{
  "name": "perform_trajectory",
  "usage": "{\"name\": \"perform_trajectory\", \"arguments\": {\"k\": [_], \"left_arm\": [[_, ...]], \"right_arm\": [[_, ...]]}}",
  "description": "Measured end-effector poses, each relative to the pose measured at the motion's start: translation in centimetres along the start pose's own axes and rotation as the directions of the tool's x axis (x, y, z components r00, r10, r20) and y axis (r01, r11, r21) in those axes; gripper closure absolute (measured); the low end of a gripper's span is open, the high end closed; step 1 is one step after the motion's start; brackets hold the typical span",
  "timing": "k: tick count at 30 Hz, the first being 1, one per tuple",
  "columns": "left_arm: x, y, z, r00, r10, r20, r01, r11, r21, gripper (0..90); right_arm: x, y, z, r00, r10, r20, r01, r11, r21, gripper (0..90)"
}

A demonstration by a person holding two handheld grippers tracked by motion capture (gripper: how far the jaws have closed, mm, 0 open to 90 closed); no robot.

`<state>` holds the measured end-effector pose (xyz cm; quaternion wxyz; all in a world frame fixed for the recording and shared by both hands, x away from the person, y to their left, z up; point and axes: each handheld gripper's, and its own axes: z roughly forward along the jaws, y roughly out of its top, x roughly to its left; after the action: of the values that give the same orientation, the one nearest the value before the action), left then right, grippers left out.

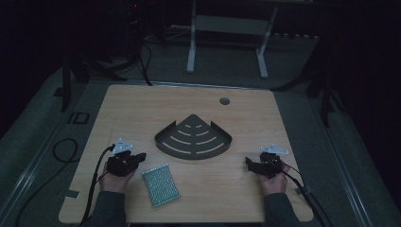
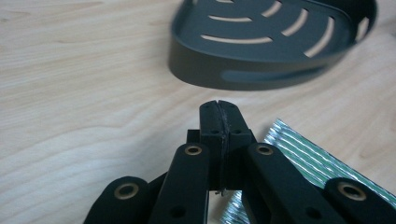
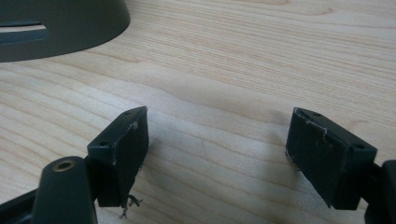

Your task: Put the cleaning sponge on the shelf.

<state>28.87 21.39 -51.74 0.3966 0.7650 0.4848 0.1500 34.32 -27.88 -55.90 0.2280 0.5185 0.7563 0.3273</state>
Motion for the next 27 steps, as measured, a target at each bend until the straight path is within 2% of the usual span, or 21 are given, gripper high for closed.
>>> {"name": "perform_trajectory", "arguments": {"k": [7, 18, 27], "left_arm": [[-1.1, -0.6, -0.4, 0.9994, 0.021, 0.027, -0.021, 0.9997, 0.014, 90.0], [-2.6, -1.4, -0.6, 0.9973, 0.058, 0.044, -0.060, 0.9975, 0.037, 90.0], [-3.4, -1.9, -0.5, 0.9958, 0.071, 0.058, -0.075, 0.9954, 0.059, 89.9]], "right_arm": [[0.0, 0.0, 0.0, 1.0000, 0.000, -0.001, 0.000, 1.000, 0.000, 20.6], [0.0, 0.0, 0.0, 1.0000, 0.000, -0.004, 0.000, 1.000, 0.000, 20.6], [0.0, 0.0, 0.0, 1.0000, -0.001, -0.004, 0.001, 1.000, 0.000, 20.6]]}}
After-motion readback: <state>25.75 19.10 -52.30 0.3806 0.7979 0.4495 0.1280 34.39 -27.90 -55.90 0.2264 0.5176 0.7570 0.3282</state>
